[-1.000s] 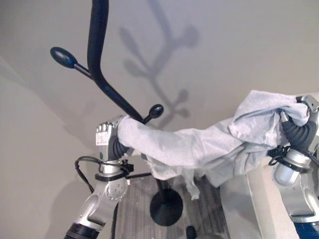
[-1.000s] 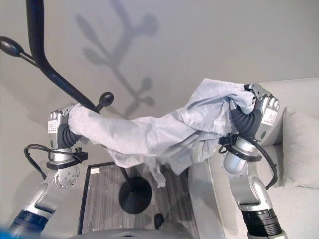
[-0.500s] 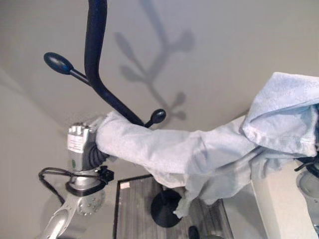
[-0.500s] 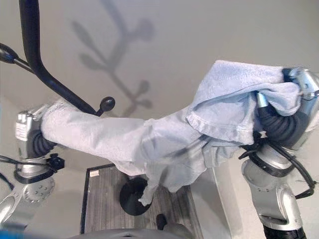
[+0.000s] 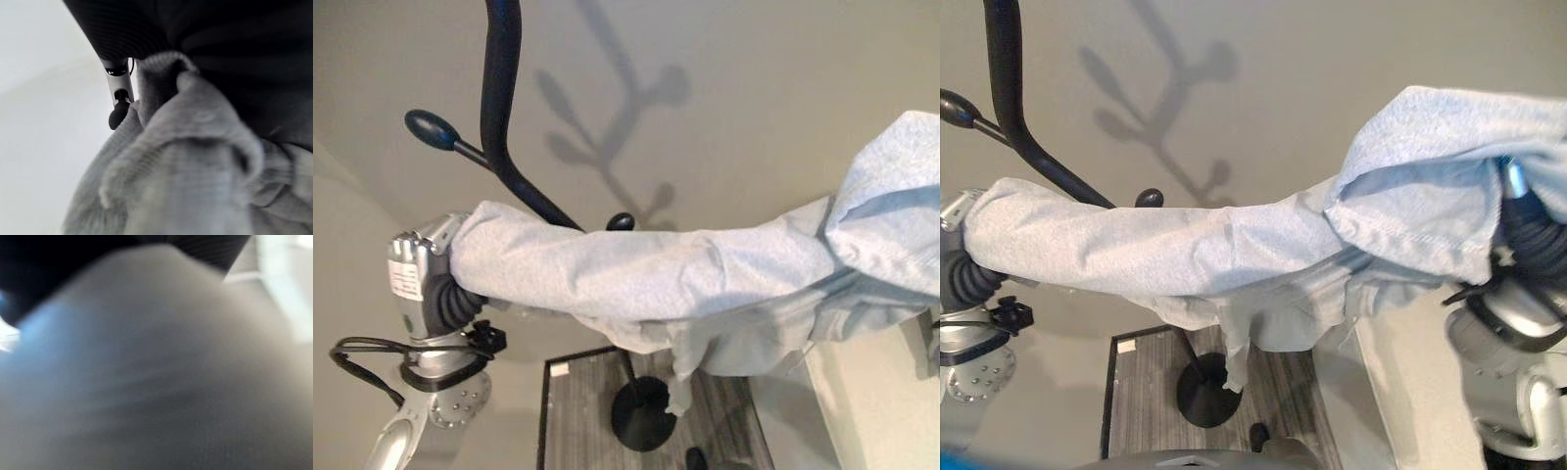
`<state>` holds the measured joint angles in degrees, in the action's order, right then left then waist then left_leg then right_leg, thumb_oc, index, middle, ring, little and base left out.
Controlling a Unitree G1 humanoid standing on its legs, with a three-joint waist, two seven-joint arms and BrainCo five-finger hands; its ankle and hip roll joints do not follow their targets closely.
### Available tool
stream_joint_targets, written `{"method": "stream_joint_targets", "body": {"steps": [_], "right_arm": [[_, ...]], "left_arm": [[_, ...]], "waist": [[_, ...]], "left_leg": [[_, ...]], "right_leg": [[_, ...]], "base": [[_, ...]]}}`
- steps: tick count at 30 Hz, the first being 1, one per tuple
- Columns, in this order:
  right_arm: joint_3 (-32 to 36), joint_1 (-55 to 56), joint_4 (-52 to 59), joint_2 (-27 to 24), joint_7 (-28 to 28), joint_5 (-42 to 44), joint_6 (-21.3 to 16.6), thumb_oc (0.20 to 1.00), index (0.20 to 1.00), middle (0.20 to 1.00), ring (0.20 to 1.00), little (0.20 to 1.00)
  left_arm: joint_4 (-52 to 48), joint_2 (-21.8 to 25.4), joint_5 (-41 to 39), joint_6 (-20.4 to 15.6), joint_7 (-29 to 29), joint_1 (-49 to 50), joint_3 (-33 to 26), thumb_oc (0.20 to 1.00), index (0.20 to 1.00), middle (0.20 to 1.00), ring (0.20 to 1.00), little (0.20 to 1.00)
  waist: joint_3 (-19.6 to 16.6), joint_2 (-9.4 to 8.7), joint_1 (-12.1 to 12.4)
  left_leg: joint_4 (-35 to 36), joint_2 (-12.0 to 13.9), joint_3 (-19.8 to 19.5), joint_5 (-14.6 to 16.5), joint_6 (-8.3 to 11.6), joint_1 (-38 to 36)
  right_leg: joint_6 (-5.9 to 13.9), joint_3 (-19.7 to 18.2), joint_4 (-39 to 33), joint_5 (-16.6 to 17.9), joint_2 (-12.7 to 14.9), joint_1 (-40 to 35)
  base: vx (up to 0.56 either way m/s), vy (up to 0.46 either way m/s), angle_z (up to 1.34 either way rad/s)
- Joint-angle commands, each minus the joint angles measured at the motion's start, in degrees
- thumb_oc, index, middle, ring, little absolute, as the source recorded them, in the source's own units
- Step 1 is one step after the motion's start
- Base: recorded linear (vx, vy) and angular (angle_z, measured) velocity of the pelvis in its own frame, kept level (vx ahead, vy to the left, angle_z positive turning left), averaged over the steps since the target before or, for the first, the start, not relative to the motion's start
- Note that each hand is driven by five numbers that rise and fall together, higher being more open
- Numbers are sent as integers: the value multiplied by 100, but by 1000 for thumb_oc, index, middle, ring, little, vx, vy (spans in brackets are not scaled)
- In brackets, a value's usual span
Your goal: Hang the clothes on the sofa on the clothes rack.
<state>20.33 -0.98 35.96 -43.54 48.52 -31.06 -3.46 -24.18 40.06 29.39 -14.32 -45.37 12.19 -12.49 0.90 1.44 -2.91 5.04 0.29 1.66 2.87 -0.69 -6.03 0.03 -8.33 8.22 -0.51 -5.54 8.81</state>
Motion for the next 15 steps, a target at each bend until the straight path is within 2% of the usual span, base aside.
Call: {"method": "stream_joint_targets", "body": {"steps": [1,4,7,11,15], "right_arm": [[-141,-361,-356,-42,25,63,140,200,200,200,200,200],[-762,-1367,-1268,-357,-106,505,279,200,200,200,200,200],[-1157,-2099,-1788,-444,-73,652,338,200,200,200,200,200],[-1888,-3486,-2660,-481,-59,855,487,200,200,200,200,200],[-2355,-4229,-3217,-550,-137,1001,557,200,200,200,200,200]], "left_arm": [[248,581,-281,173,-328,-323,-246,200,200,200,200,200],[961,562,-418,395,-391,-1232,-25,200,200,200,200,200],[1329,606,-358,463,-453,-1802,166,200,200,200,200,200],[2020,686,-381,655,-413,-2856,703,200,200,200,200,200],[2392,723,-427,768,-275,-3337,1019,200,200,200,200,200]], "waist": [[-258,-488,80],[-287,-542,166],[-251,-557,199],[-271,-579,256],[-286,-597,280]], "left_leg": [[-4,-321,-108,312,-119,-23],[-4,-315,-132,353,-113,-33],[-4,-324,-131,300,-101,-2],[-4,-328,-162,300,-97,22],[-4,-329,-187,304,-100,38]], "right_leg": [[625,43,-1322,299,458,-1015],[614,62,-1322,260,462,-1025],[595,54,-1322,302,471,-998],[582,40,-1322,300,465,-973],[568,39,-1322,295,465,-961]], "base": [[4,12,7],[-14,4,6],[-22,-5,5],[7,-8,7],[14,-3,3]]}}
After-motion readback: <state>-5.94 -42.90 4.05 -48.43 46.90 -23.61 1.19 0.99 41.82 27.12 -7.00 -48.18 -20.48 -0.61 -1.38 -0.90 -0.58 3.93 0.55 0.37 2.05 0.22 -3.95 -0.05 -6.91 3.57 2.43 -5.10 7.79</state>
